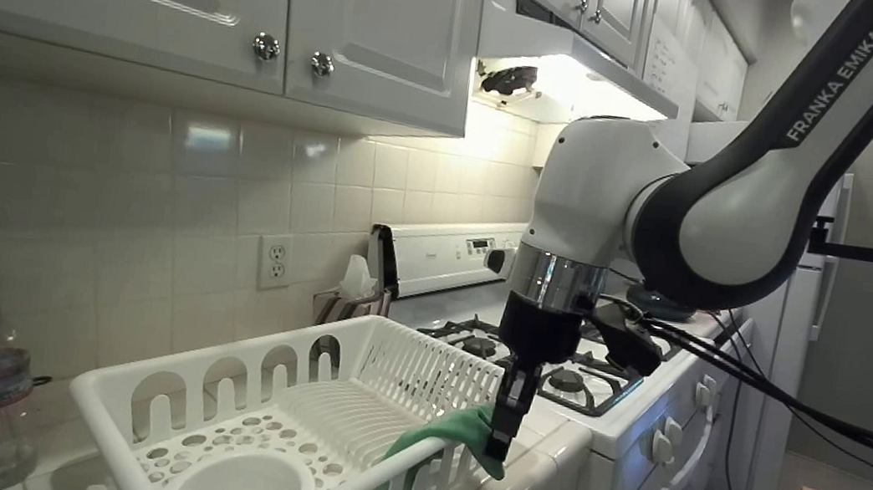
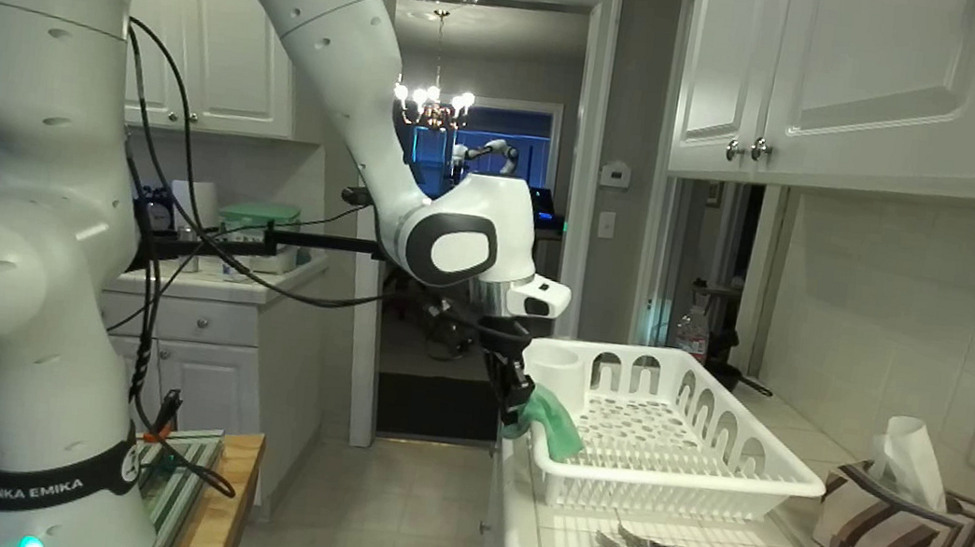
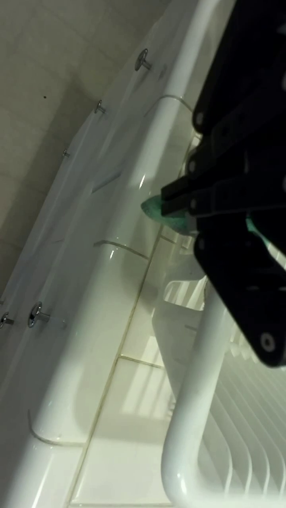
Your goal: Hang the green towel on the dishrack.
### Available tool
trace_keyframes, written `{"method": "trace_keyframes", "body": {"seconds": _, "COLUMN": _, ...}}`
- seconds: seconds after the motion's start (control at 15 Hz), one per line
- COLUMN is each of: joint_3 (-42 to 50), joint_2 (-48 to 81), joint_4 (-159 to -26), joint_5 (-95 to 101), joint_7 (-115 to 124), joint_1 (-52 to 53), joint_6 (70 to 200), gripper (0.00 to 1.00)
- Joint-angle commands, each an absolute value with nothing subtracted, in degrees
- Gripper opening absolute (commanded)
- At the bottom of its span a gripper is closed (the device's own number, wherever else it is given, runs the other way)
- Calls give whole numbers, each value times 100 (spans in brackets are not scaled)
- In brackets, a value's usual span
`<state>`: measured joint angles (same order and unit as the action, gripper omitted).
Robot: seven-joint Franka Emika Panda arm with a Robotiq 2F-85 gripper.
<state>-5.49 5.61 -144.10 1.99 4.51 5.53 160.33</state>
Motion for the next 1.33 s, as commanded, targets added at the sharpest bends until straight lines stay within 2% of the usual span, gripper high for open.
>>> {"method": "trace_keyframes", "body": {"seconds": 0.0, "joint_3": -558, "joint_2": 512, "joint_4": -14506, "joint_5": 188, "joint_7": 426, "joint_1": 593, "joint_6": 15896, "gripper": 1}}
{"method": "trace_keyframes", "body": {"seconds": 1.2, "joint_3": -606, "joint_2": 406, "joint_4": -14676, "joint_5": 331, "joint_7": 371, "joint_1": 696, "joint_6": 15544, "gripper": 1}}
{"method": "trace_keyframes", "body": {"seconds": 1.27, "joint_3": -607, "joint_2": 389, "joint_4": -14678, "joint_5": 324, "joint_7": 363, "joint_1": 695, "joint_6": 15528, "gripper": 29}}
